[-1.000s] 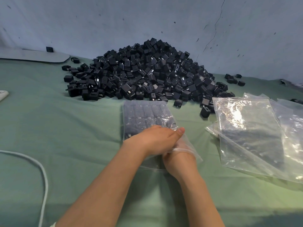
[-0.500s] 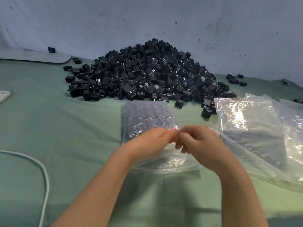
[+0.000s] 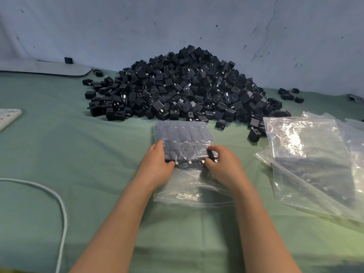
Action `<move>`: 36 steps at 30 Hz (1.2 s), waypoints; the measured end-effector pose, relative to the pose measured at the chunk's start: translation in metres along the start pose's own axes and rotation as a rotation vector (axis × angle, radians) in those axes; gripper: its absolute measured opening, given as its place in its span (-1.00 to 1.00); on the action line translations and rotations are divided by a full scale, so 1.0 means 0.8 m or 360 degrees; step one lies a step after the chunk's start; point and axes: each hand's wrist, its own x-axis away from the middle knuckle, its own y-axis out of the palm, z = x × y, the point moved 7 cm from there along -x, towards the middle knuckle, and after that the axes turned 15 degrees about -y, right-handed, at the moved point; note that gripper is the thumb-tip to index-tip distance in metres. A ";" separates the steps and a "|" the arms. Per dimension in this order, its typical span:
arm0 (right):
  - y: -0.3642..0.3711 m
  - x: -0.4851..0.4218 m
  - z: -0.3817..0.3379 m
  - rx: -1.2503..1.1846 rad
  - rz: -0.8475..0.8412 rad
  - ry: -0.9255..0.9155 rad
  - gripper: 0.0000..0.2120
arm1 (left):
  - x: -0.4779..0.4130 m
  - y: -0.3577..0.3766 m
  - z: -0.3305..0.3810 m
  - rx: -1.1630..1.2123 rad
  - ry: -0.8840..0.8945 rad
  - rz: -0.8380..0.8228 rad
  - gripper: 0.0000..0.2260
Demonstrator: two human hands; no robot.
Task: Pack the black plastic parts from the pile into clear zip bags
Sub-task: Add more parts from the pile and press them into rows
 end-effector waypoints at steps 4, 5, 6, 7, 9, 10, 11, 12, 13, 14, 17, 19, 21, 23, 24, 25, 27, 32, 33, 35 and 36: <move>0.000 0.001 0.003 -0.0026 0.0049 -0.0011 -0.70 | 0.000 -0.003 0.000 0.0016 -0.0009 0.0028 -0.54; 0.001 0.001 0.004 -0.0029 0.0059 -0.0011 -0.69 | 0.000 -0.003 0.000 0.0016 -0.0009 0.0031 -0.57; 0.001 0.001 0.005 -0.0032 0.0067 -0.0014 -0.67 | -0.001 -0.003 -0.001 0.0010 -0.0010 0.0035 -0.59; 0.001 0.001 0.005 -0.0037 0.0072 -0.0014 -0.66 | -0.002 -0.004 -0.001 -0.0001 -0.0021 0.0036 -0.58; 0.001 0.001 0.007 -0.0043 0.0082 -0.0011 -0.65 | -0.004 -0.004 -0.002 -0.0037 -0.0040 0.0024 -0.51; 0.001 0.001 0.007 -0.0044 0.0089 -0.0006 -0.65 | -0.005 -0.004 -0.002 -0.0057 -0.0038 0.0013 -0.48; 0.001 0.001 0.008 -0.0045 0.0095 0.0000 -0.64 | -0.006 -0.003 -0.002 -0.0074 -0.0036 -0.0003 -0.46; 0.000 0.002 0.008 -0.0046 0.0102 0.0003 -0.64 | -0.007 -0.003 -0.001 -0.0086 -0.0035 -0.0016 -0.45; 0.000 0.001 0.008 -0.0049 0.0110 0.0007 -0.64 | -0.007 -0.003 -0.001 -0.0095 -0.0039 -0.0024 -0.46; 0.000 0.001 0.008 -0.0052 0.0117 0.0009 -0.64 | -0.008 -0.003 -0.001 -0.0102 -0.0042 -0.0022 -0.46; -0.001 0.000 0.009 -0.0043 0.0127 0.0019 -0.64 | -0.009 -0.005 -0.002 -0.0099 -0.0060 -0.0008 -0.44; -0.001 0.000 0.010 -0.0033 0.0129 0.0020 -0.64 | -0.009 -0.005 -0.003 -0.0088 -0.0072 -0.0006 -0.43; -0.002 0.001 0.011 -0.0042 0.0136 0.0019 -0.64 | -0.009 -0.005 -0.005 -0.0080 -0.0068 -0.0004 -0.43; -0.001 0.001 0.013 -0.0066 0.0143 0.0019 -0.63 | -0.009 -0.006 -0.007 -0.0080 -0.0048 0.0003 -0.45; -0.001 0.001 0.014 -0.0078 0.0147 0.0024 -0.62 | -0.009 -0.007 -0.007 -0.0078 -0.0033 0.0009 -0.47; -0.001 0.002 0.014 -0.0087 0.0151 0.0030 -0.61 | -0.010 -0.008 -0.008 -0.0072 -0.0016 0.0013 -0.46; 0.000 0.002 0.015 -0.0091 0.0160 0.0036 -0.60 | -0.010 -0.008 -0.007 -0.0065 0.0018 0.0012 -0.39; 0.000 0.003 0.016 -0.0102 0.0160 0.0042 -0.60 | -0.009 -0.003 -0.005 -0.0083 0.0051 0.0005 -0.34; 0.000 0.003 0.016 -0.0108 0.0157 0.0041 -0.60 | -0.009 -0.002 -0.005 -0.0074 0.0054 0.0003 -0.34; 0.000 0.003 0.015 -0.0128 0.0141 0.0027 -0.57 | -0.008 -0.003 -0.004 -0.0056 0.0053 0.0013 -0.33; 0.002 0.003 0.014 -0.0135 0.0129 0.0018 -0.55 | -0.008 -0.003 -0.003 -0.0054 0.0046 0.0021 -0.32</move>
